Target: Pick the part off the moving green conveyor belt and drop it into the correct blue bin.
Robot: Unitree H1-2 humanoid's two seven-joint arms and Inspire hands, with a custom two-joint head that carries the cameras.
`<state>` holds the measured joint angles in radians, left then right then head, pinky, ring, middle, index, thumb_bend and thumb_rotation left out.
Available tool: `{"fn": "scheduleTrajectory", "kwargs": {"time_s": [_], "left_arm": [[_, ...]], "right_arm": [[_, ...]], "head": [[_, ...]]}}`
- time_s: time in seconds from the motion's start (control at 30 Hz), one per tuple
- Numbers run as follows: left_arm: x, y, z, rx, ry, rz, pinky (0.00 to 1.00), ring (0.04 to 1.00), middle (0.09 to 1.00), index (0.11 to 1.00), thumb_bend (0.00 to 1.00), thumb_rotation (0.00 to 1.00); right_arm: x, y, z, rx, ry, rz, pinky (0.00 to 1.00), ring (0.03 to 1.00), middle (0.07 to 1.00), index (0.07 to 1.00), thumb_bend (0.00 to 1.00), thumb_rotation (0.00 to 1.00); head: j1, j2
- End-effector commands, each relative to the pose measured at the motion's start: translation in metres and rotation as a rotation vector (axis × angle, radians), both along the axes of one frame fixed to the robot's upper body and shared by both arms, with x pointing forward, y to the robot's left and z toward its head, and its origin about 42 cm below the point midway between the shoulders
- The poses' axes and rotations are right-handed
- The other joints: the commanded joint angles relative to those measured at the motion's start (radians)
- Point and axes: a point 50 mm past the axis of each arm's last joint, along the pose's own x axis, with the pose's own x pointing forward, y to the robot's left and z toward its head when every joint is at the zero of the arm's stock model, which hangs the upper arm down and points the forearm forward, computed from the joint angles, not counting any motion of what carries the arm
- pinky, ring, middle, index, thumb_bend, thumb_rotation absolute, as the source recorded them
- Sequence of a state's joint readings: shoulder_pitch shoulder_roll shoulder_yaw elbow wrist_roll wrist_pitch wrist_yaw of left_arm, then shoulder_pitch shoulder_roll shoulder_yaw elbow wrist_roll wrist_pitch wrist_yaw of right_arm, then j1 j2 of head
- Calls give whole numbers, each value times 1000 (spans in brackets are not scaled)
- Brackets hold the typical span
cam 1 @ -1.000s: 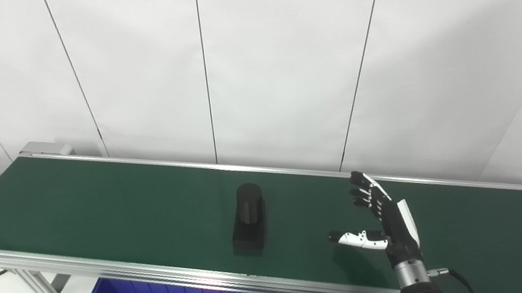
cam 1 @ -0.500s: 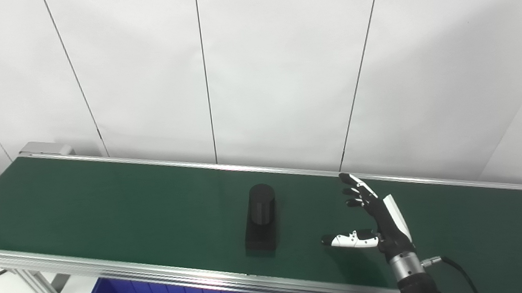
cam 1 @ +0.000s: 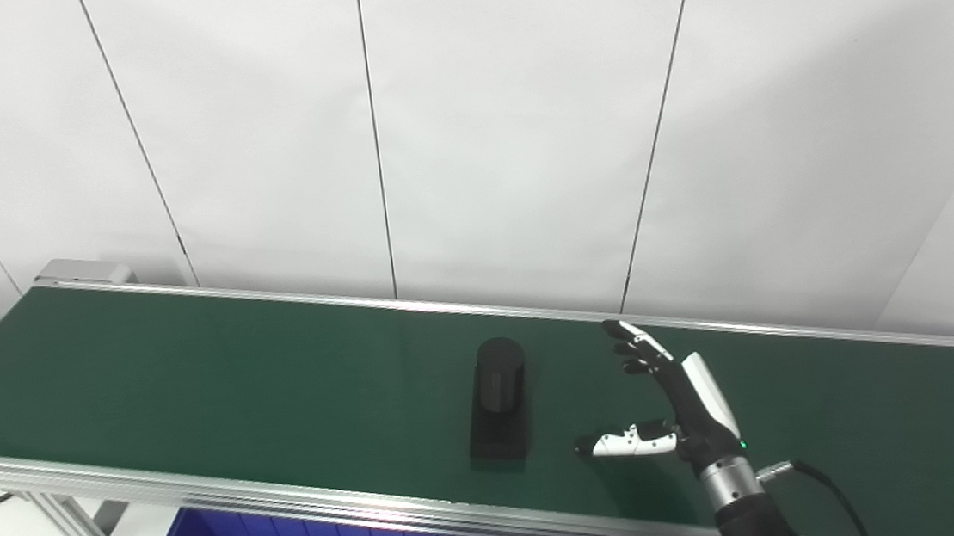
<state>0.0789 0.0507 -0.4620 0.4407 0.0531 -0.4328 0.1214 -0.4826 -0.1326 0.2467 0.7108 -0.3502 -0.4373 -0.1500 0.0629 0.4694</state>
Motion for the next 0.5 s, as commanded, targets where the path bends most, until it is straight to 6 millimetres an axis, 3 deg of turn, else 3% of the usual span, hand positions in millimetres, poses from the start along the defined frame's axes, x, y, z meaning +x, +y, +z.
{"fn": "scheduleTrajectory", "kwargs": {"time_s": [0.0, 0.47], "left_arm": [[6, -6, 11, -32, -67, -5, 695, 762, 774, 767, 972, 647], [2, -5, 13, -39, -68, -9, 704, 768, 772, 765, 970, 642]], "right_arm": [[17, 3, 26, 13, -95, 11, 742, 826, 882, 881, 986, 229], [27, 12, 25, -16, -67, 22, 692, 795, 851, 847, 959, 274]], "head": [[1, 0], [-7, 5]]}}
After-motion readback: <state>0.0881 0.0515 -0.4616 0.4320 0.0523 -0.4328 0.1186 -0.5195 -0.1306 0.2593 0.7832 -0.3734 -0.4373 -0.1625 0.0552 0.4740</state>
